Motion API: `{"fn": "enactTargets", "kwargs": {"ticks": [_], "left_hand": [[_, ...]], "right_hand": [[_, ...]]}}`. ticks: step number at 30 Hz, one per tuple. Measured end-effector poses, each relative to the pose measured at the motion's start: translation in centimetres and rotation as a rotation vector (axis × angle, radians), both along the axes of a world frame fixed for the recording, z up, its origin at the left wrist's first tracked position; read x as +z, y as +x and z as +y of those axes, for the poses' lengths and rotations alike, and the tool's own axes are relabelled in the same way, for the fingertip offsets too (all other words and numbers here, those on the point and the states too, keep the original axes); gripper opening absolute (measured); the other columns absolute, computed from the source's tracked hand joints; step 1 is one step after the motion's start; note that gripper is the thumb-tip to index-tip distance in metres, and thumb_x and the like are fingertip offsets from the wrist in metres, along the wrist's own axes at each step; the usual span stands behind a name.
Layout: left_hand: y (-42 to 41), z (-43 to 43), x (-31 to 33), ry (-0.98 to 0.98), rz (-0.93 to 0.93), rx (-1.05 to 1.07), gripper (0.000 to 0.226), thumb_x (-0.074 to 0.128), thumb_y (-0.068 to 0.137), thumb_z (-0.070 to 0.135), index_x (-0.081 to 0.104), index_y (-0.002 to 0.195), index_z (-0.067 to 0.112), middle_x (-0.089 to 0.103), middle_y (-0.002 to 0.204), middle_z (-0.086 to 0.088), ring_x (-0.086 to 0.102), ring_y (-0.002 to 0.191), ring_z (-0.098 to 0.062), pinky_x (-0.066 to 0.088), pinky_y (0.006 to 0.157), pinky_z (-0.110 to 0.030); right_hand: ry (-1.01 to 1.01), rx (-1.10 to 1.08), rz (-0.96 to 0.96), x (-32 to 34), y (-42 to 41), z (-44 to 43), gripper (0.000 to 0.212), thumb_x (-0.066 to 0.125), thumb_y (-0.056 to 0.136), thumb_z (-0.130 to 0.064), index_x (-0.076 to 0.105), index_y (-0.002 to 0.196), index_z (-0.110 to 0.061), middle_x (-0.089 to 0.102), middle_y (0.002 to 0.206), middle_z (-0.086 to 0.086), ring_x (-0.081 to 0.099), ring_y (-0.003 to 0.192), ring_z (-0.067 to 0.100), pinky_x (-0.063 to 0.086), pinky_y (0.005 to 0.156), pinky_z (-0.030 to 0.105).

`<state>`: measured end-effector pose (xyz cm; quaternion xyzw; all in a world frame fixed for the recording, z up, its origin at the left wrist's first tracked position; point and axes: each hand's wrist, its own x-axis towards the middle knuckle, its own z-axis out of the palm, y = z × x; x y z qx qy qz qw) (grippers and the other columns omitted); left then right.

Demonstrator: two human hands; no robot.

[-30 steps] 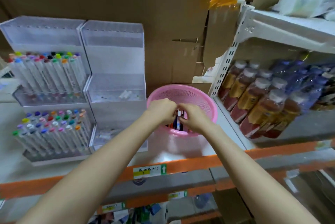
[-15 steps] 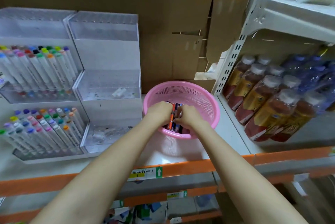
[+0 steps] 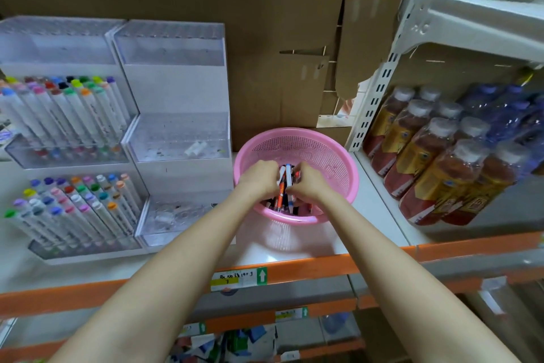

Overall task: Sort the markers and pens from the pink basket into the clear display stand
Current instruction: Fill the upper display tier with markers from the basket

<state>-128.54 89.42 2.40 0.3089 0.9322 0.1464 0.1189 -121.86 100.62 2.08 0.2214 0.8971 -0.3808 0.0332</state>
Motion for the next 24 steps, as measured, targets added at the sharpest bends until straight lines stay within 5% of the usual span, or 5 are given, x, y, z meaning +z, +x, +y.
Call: {"fn": "enactTargets", "kwargs": {"ticks": [3,9,14,19,24], "left_hand": [[0.1,-0.1,0.3,0.118,-0.059,0.037,0.032,0.068,0.076,0.012,0.050,0.104,0.009,0.063,0.090,-0.007,0.061,0.080,-0.024,0.047,0.061,-0.034],[0.4,-0.3,1.5,0.089,-0.207,0.052,0.025,0.070,0.074,0.014,0.061,0.096,0.008,0.060,0.080,-0.005,0.058,0.072,-0.022,0.044,0.059,-0.030],[1.0,-0.3,1.9,0.105,-0.321,0.056,0.016,0.068,0.076,0.014,0.060,0.089,0.010,0.057,0.071,-0.004,0.056,0.064,-0.019,0.049,0.061,-0.031],[1.3,-0.7,2.1,0.429,-0.361,0.166,0.022,0.065,0.080,0.007,0.055,0.098,0.012,0.061,0.080,-0.006,0.062,0.072,-0.025,0.055,0.063,-0.036],[1.7,-2.0,2.3,0.641,-0.179,0.195,0.020,0.059,0.087,0.014,0.063,0.105,0.007,0.065,0.094,-0.005,0.064,0.086,-0.022,0.056,0.078,-0.043]], "right_hand": [[-0.072,-0.007,0.011,-0.1,-0.1,0.3,0.050,0.073,0.077,-0.015,0.045,0.118,-0.007,0.062,0.099,0.014,0.066,0.091,0.035,0.055,0.078,0.052],[-0.185,0.050,-0.064,-0.1,0.3,0.5,0.052,0.066,0.083,-0.005,0.041,0.128,-0.014,0.059,0.092,0.008,0.067,0.069,0.024,0.061,0.064,0.042],[-0.196,0.079,-0.052,0.0,1.0,0.6,0.056,0.065,0.084,-0.004,0.041,0.133,-0.015,0.054,0.088,0.003,0.065,0.070,0.022,0.060,0.069,0.045],[-0.243,0.005,0.142,1.2,1.6,0.6,0.062,0.065,0.083,-0.003,0.036,0.134,-0.022,0.053,0.077,0.009,0.060,0.054,0.024,0.058,0.053,0.036],[-0.277,0.002,0.340,2.9,2.3,-0.2,0.061,0.056,0.084,-0.001,0.035,0.129,-0.036,0.050,0.085,0.015,0.059,0.070,0.026,0.060,0.063,0.049]]}}
